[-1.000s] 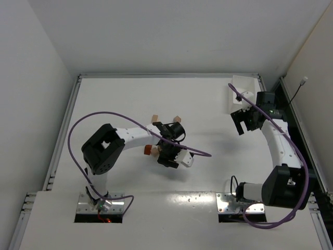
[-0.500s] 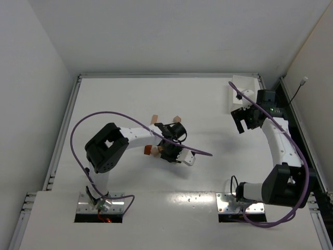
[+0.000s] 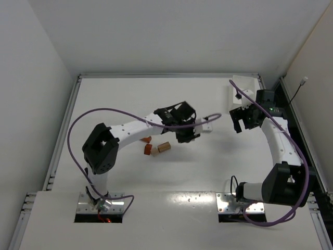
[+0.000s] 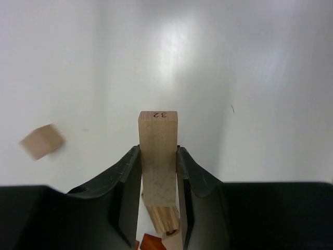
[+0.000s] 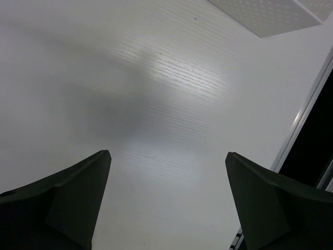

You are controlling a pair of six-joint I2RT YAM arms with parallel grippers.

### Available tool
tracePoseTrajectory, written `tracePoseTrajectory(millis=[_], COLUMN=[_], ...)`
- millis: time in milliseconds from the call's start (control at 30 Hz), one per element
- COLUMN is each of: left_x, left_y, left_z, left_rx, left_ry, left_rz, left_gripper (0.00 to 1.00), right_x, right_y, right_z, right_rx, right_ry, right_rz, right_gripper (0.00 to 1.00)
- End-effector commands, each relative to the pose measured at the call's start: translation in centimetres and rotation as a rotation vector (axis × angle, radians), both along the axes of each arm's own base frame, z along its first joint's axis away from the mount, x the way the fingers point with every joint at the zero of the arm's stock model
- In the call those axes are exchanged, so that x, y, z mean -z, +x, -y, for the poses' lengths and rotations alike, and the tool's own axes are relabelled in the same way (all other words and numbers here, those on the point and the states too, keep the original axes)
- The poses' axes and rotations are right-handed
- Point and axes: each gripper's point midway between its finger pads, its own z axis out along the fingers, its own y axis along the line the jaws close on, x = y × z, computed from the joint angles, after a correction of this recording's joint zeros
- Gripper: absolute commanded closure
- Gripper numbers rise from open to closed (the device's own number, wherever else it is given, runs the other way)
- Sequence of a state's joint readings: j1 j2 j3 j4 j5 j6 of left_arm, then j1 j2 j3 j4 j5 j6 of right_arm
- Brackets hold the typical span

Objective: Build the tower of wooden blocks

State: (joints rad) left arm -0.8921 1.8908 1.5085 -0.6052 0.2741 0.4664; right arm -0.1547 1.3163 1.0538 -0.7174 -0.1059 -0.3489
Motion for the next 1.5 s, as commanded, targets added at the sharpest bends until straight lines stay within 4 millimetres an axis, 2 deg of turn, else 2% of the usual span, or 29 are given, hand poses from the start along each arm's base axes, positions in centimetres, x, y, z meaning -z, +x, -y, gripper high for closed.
tracePoseTrajectory(millis=[0,67,100,133,233,267,300,333,400,467,500,533,567,667,700,1100,1233,1467], left_x=[-11.6,-12.1,-12.3,-11.5,-9.6,-7.7,-6.4,-5.5,-4.2,-2.8,-2.8,-1.4,-1.0,1.0,1.0,7.4,7.7,8.6], left_y=[4.9,7.8,9.9,11.5,14.4,16.0,16.5,17.5,18.2,18.3,18.5,18.3,18.5,18.2,18.3,18.0,18.6,18.2], left_z=[1.5,-0.7,-1.9,-4.2,-8.5,-11.0,-12.3,-14.5,-16.3,-17.3,-17.7,-18.9,-19.6,-20.2,-20.5,-20.4,-20.2,-19.6], left_rx=[-0.400,-0.611,-0.721,-0.825,-1.065,-1.161,-1.237,-1.298,-1.342,-1.357,-1.366,-1.391,-1.406,-1.415,-1.420,-1.386,-1.378,-1.359], left_ry=[-0.298,-0.303,-0.293,-0.254,-0.180,-0.136,-0.121,-0.109,-0.087,-0.063,-0.063,-0.021,-0.019,0.014,0.009,0.130,0.125,0.126], left_rz=[0.050,0.010,0.038,0.030,-0.001,-0.026,-0.068,-0.098,-0.094,-0.133,-0.133,-0.142,-0.143,-0.170,-0.178,-0.243,-0.235,-0.279], left_gripper=[1.00,1.00,1.00,1.00,1.00,1.00,1.00,1.00,1.00,1.00,1.00,1.00,1.00,1.00,1.00,1.00,1.00,1.00], right_x=[-2.0,-2.2,-2.8,-2.6,-3.2,-3.1,-3.2,-3.5,-3.1,-3.2,-3.2,-3.2,-3.5,-3.5,-3.1,-3.5,-3.5,-3.5], right_y=[1.3,1.9,2.1,2.1,2.8,2.6,2.9,3.1,2.9,2.9,2.9,2.9,2.9,2.6,2.4,1.1,0.8,0.8], right_z=[-1.3,-1.9,-2.1,-2.1,-2.5,-2.5,-2.6,-2.6,-2.7,-2.8,-2.8,-2.8,-3.0,-3.1,-3.1,-2.7,-2.5,-2.5], right_rx=[0.025,0.022,0.014,0.025,0.025,0.026,0.027,0.027,0.037,0.032,0.032,0.032,0.032,0.032,0.033,0.052,0.050,0.050], right_ry=[0.083,0.125,0.134,0.143,0.169,0.170,0.183,0.182,0.190,0.198,0.198,0.198,0.209,0.209,0.211,0.194,0.181,0.181], right_rz=[0.069,0.072,0.081,0.065,0.075,0.066,0.067,0.076,0.057,0.057,0.057,0.057,0.067,0.067,0.057,0.069,0.069,0.069], right_gripper=[0.09,0.05,0.05,0.05,0.05,0.05,0.05,0.05,0.05,0.05,0.05,0.05,0.05,0.05,0.05,0.05,0.05,0.05])
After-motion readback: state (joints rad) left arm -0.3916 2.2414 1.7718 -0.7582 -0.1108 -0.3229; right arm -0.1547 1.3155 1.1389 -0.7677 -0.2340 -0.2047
